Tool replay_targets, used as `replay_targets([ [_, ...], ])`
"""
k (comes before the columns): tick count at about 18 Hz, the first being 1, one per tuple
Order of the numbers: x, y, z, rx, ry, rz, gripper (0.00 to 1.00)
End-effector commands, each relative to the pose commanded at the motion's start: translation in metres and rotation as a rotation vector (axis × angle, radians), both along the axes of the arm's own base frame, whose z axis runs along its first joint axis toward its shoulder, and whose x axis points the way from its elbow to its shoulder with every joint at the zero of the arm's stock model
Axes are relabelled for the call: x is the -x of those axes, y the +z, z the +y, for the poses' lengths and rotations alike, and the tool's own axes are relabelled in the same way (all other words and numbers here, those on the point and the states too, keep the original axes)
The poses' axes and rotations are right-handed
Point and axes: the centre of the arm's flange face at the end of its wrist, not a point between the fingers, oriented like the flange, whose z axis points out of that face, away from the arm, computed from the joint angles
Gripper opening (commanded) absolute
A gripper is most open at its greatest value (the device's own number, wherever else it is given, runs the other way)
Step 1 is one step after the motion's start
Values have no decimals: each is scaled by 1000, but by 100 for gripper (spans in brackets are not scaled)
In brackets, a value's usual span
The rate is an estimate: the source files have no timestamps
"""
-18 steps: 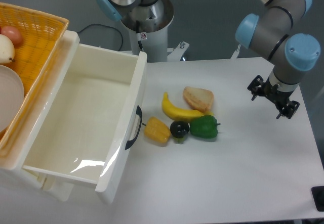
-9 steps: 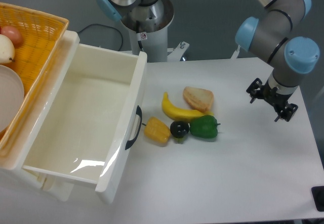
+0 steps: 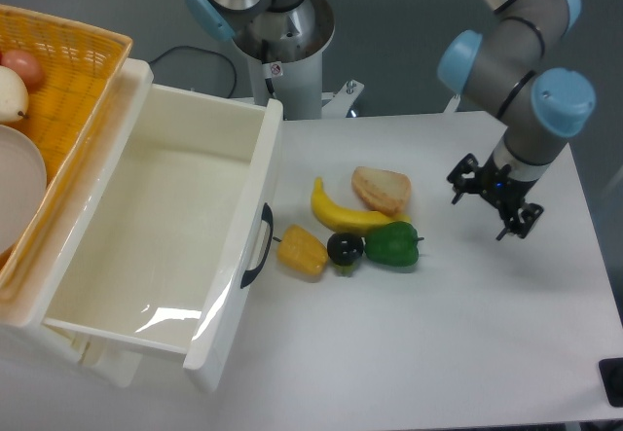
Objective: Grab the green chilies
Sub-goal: 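Move the open gripper toward the green bell pepper and lower it, then lower the gripper around the green bell pepper and close on it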
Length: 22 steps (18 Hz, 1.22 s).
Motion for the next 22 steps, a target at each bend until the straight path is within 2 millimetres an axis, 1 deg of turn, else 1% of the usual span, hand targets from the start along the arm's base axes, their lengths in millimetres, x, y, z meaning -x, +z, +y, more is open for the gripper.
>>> replay_targets([
  [1, 0, 4, 7, -3, -11, 9, 100],
  [2, -4, 4, 13, 0, -37, 12, 100],
  [6, -10, -1, 14, 13, -254, 29, 100],
  [8, -10, -4, 16, 10, -321, 31, 100],
  [10, -17, -10, 22, 10, -370, 22, 100],
  [12, -28, -16, 22, 12, -402, 7, 99],
  [13, -35, -20, 26, 14, -412, -2, 99],
  [17, -45, -22, 38, 15, -432, -7, 97],
  [22, -56, -33, 40, 21, -441, -31, 97],
])
